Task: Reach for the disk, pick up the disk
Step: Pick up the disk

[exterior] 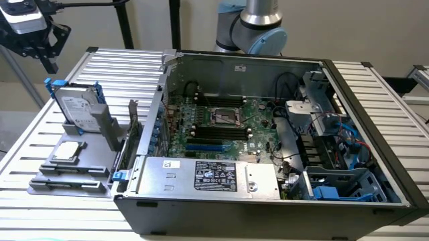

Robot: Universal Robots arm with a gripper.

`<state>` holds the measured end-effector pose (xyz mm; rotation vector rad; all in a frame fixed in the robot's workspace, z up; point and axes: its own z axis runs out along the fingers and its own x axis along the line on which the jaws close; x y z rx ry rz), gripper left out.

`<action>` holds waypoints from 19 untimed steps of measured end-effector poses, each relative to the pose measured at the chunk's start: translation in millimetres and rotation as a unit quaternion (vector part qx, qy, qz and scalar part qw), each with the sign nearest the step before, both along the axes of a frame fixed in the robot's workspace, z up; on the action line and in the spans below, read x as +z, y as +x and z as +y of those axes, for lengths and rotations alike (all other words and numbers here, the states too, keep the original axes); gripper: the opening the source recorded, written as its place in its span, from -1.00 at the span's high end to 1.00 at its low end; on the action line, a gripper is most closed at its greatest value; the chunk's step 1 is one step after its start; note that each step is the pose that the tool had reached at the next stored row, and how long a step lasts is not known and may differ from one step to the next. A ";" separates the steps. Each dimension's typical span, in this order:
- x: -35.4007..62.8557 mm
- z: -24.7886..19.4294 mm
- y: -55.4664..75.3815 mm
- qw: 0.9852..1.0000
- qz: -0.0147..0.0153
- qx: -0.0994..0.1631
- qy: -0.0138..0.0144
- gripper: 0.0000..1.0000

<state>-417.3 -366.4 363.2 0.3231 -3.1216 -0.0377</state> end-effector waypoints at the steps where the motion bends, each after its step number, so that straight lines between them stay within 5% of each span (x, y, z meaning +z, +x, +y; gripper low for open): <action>1: 0.0 0.0 0.0 1.000 0.000 0.010 0.000 0.79; 5: 0.0 0.0 0.0 0.999 0.000 0.045 0.000 0.79; 10: 0.0 0.0 0.0 0.996 0.000 0.091 0.000 0.79; 14: 0.0 0.0 0.0 0.992 0.000 0.127 0.000 0.79; 19: 0.0 0.0 0.0 0.985 0.000 0.172 0.000 0.79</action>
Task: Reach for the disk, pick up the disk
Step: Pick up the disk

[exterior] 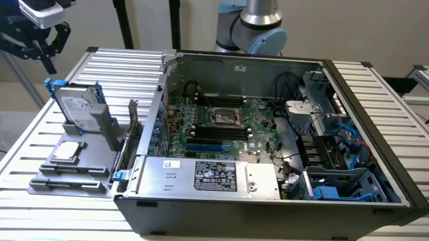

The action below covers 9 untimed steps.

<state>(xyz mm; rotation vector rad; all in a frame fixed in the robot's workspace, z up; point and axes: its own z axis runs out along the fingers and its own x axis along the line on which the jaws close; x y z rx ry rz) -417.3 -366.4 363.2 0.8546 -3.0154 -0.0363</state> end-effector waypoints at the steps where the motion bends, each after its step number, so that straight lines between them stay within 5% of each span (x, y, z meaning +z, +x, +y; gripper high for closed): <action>1: 0.0 0.0 0.0 1.000 0.000 0.009 0.000 0.79; 9: -0.2 0.0 0.0 0.997 0.000 0.081 0.000 0.79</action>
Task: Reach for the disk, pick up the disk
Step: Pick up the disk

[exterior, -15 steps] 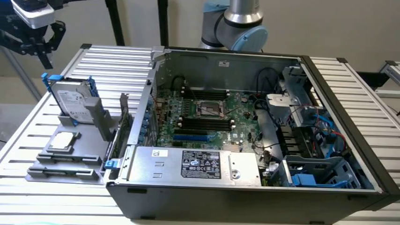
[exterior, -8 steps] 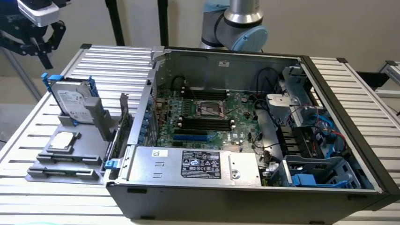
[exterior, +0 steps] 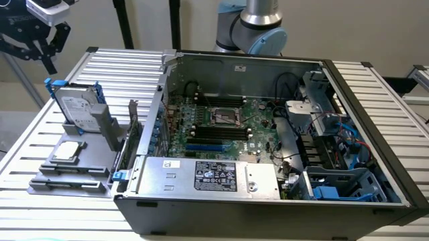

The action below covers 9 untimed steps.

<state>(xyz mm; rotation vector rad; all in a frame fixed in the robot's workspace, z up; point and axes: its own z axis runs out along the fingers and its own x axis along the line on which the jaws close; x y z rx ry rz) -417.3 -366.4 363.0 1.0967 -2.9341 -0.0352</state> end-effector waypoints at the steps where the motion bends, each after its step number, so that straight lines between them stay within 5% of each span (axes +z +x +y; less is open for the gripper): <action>1: 0.0 0.1 -0.1 1.000 0.000 0.010 0.000 0.79; 9: -0.3 0.0 0.0 0.997 0.000 0.082 0.000 0.79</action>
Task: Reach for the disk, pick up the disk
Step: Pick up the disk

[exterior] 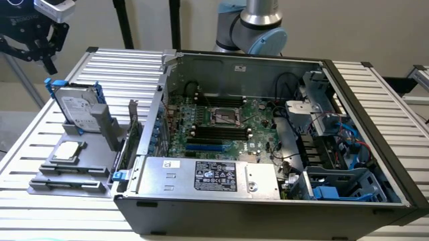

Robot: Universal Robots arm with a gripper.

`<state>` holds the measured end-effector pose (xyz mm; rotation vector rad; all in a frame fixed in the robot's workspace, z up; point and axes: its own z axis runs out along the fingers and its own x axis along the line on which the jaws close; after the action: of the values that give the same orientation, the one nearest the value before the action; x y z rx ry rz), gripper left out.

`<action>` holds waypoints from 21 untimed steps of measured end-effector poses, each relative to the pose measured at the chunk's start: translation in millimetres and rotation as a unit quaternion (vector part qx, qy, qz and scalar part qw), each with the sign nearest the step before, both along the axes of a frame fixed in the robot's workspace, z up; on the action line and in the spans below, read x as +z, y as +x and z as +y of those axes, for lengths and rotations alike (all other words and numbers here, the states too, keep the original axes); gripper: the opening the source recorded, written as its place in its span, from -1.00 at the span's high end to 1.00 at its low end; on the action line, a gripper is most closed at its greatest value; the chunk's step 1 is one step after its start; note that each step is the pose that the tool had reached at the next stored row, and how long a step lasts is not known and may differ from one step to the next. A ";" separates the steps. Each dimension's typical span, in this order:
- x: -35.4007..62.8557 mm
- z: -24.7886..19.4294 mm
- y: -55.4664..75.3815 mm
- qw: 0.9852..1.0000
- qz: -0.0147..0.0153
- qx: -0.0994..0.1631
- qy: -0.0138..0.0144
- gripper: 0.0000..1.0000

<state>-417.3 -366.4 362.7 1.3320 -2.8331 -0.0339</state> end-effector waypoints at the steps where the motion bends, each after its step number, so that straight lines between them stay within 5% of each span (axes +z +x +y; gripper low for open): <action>1: 0.0 0.0 0.0 1.000 0.000 0.010 0.000 0.79; 6: -0.1 0.0 0.0 0.999 0.000 0.054 0.000 0.79; 11: -0.2 0.0 0.0 0.995 0.000 0.100 0.000 0.79; 16: -0.4 0.0 0.0 0.989 0.000 0.145 0.000 0.79; 21: -0.6 0.0 0.0 0.982 0.000 0.190 0.000 0.79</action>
<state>-417.3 -366.4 362.1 1.8433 -2.5256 -0.0301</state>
